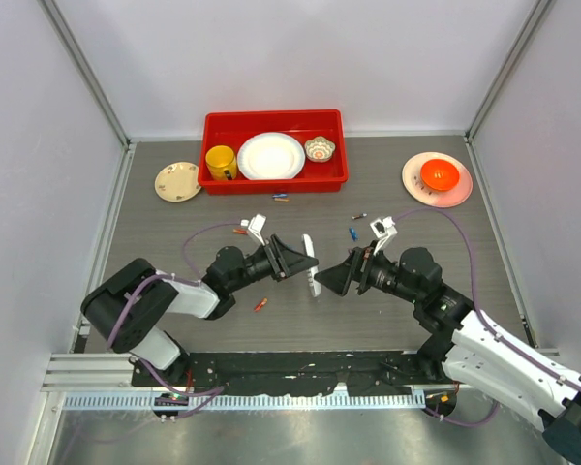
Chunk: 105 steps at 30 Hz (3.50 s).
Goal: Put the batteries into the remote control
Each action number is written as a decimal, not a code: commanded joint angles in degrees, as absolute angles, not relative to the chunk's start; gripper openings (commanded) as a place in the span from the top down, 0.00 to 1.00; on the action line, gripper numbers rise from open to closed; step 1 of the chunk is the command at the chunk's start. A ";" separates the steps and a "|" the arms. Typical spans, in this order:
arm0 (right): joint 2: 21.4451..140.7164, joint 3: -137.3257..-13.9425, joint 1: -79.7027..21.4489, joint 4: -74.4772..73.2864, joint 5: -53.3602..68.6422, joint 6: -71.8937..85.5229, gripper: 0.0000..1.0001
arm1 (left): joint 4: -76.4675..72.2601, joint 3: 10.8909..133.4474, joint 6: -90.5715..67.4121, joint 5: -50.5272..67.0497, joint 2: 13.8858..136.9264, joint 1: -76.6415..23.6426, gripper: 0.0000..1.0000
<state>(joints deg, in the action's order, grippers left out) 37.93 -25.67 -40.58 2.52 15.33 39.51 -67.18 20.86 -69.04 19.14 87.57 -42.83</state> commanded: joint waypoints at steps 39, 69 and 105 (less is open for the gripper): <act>52.29 -13.97 -30.67 48.77 41.13 61.79 0.16 | -88.59 29.44 -74.71 30.94 85.16 -43.59 1.00; 43.61 -23.97 -31.02 16.74 44.22 41.15 0.99 | -88.59 30.59 -79.19 30.67 88.95 -41.93 0.00; 51.94 -46.23 -50.80 -20.39 -2.90 23.47 0.99 | -24.77 41.23 -52.99 8.43 73.21 -49.66 0.34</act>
